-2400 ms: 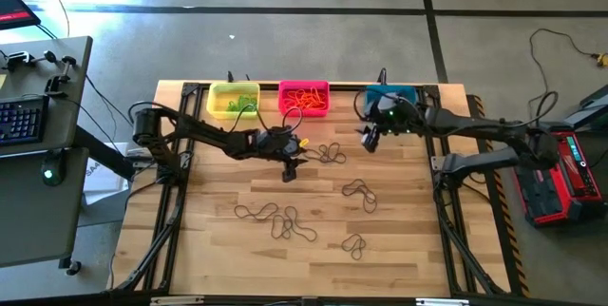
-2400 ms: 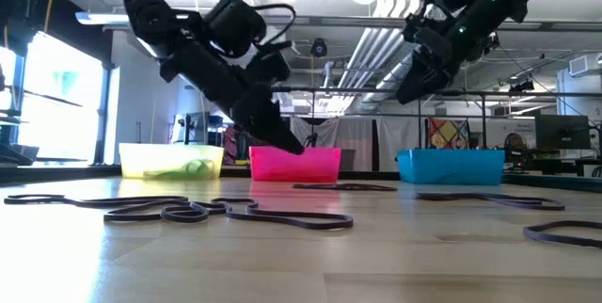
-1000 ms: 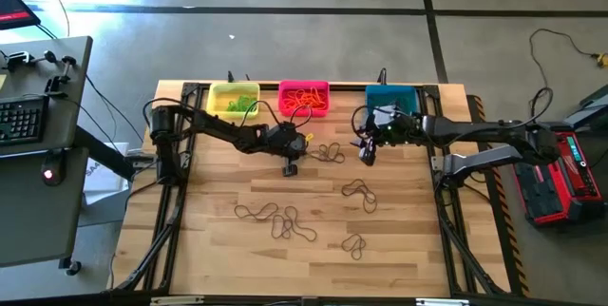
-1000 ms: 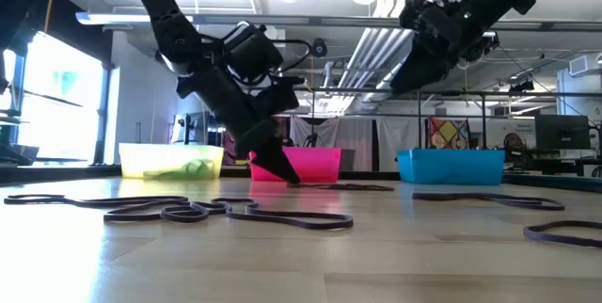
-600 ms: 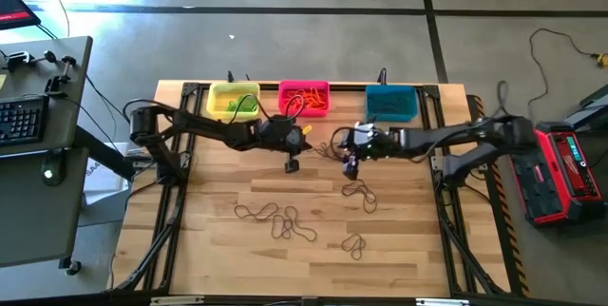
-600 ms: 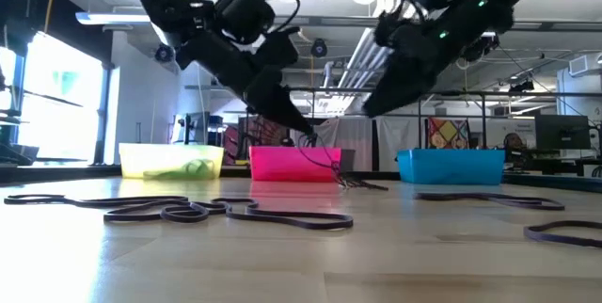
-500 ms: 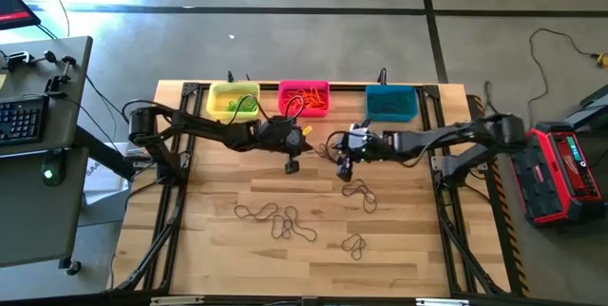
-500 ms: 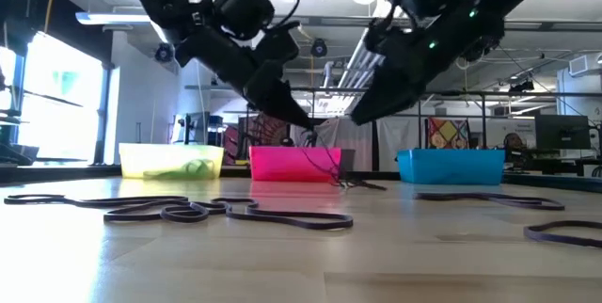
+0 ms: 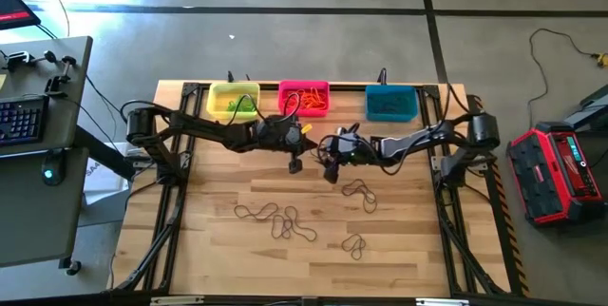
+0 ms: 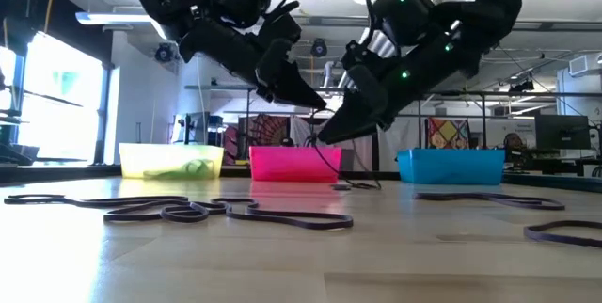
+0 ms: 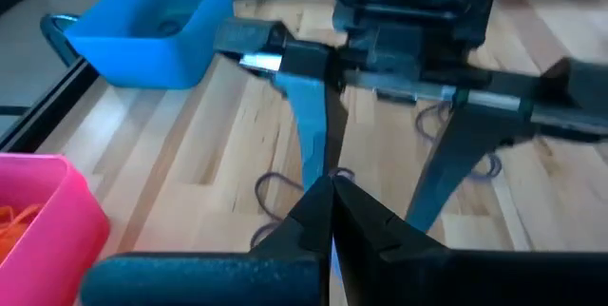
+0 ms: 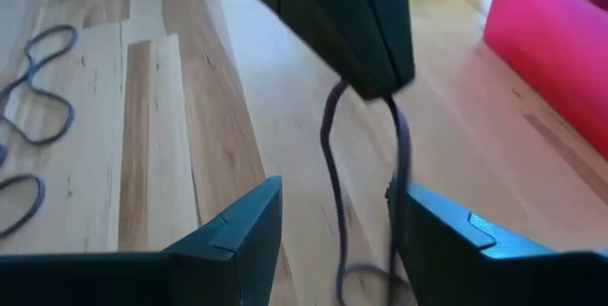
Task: Sort rubber bands into baskets
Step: Put the violet rubber band into the blue bin
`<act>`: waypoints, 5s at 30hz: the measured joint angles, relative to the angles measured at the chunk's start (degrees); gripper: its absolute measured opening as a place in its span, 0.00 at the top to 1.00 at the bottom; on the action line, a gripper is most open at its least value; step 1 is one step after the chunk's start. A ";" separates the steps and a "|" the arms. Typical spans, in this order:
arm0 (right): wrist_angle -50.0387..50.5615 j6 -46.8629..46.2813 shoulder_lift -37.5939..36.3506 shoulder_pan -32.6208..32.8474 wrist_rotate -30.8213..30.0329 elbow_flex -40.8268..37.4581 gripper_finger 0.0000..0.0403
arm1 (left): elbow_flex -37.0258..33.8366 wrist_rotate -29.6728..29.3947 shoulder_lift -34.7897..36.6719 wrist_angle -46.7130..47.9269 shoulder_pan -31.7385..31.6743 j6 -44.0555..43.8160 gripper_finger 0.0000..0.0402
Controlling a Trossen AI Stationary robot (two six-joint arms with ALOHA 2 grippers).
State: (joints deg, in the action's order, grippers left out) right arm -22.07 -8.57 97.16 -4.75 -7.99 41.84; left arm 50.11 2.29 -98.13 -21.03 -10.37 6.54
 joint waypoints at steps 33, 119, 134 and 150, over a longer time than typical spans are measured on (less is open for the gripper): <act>18.69 -1.63 -17.74 -4.17 -18.64 0.07 1.00 | -9.28 -0.17 0.06 -19.55 -1.01 -13.83 0.66; 49.70 0.64 -35.73 -10.62 -5.47 3.04 0.53 | 10.11 3.51 -12.49 7.15 0.52 9.30 0.58; 48.64 0.62 -35.73 -5.79 -5.75 3.04 0.53 | 20.04 3.37 -24.26 15.34 -1.66 9.53 0.58; 40.69 3.91 -35.61 -5.57 -7.02 -2.30 0.60 | 19.63 5.59 -20.50 19.67 -2.01 6.10 0.98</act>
State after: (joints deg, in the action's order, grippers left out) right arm 18.61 -4.65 61.55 -10.33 -15.00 39.55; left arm 69.73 7.88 -118.63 -1.37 -12.38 12.64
